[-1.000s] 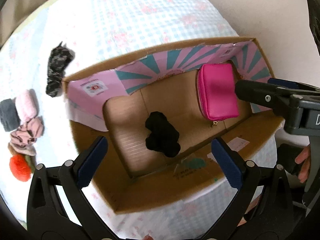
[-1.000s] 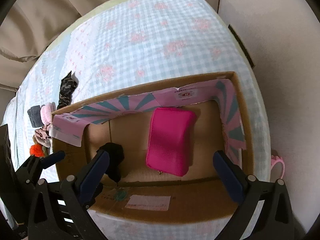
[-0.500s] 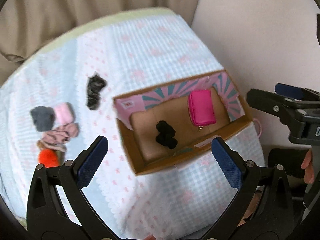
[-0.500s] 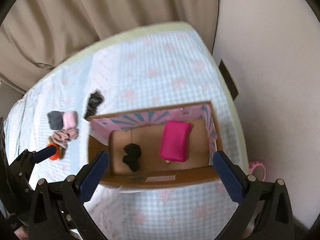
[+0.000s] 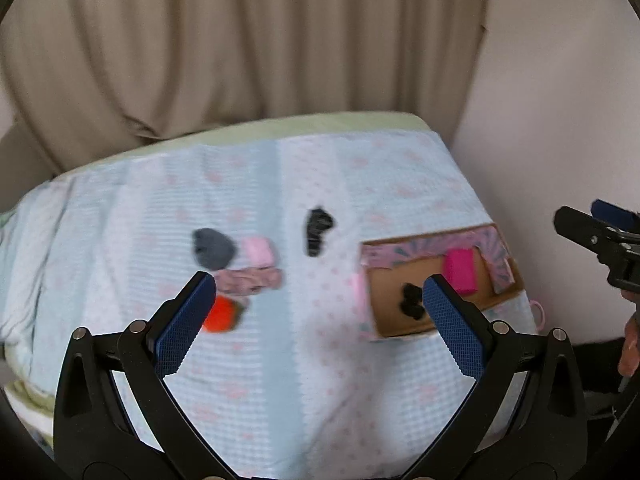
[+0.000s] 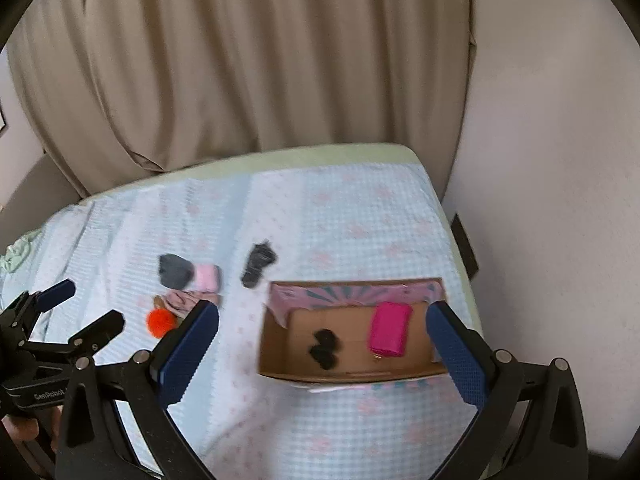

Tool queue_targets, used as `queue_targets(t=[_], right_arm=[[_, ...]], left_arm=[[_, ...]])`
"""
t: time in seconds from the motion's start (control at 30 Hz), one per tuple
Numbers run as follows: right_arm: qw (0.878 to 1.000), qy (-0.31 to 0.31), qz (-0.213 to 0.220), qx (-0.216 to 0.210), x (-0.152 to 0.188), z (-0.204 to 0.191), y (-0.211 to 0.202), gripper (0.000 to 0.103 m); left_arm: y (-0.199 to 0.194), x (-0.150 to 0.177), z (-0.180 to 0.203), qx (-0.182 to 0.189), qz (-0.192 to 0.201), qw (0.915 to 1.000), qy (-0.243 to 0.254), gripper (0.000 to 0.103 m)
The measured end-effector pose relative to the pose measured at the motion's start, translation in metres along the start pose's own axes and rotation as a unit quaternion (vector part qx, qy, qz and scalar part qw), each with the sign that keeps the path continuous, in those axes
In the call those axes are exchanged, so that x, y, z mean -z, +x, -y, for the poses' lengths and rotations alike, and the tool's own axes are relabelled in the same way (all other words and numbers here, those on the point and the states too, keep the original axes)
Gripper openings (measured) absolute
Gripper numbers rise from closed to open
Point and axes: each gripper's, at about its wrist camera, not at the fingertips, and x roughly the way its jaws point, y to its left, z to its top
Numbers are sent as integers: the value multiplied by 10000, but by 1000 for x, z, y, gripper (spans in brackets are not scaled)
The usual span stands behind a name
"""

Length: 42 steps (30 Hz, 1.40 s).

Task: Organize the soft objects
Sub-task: 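Move both tools back over the remaining items on the bed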

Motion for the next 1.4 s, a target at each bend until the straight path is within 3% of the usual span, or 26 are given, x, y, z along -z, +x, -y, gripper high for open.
queue_targets(t=[0.27, 0.63, 1.07, 1.27, 1.4], right_arm=[[9988, -89, 334, -342, 3, -65, -18, 103], [9983, -108, 375, -438, -2, -171, 2, 103], [9983, 480, -175, -284, 6, -252, 85, 103], [9958, 664, -545, -330, 13, -269, 149, 103], [9933, 621, -853, -481, 17, -270, 197, 103]], left_arm=[[-43, 23, -91, -349, 282, 9973, -580, 103], [-40, 41, -206, -131, 144, 9975, -675, 103], [42, 45, -300, 555, -544, 9957, -512, 103], [107, 53, -316, 995, -1093, 9878, -492, 103], [156, 61, -319, 1286, -1445, 9772, -872, 103]])
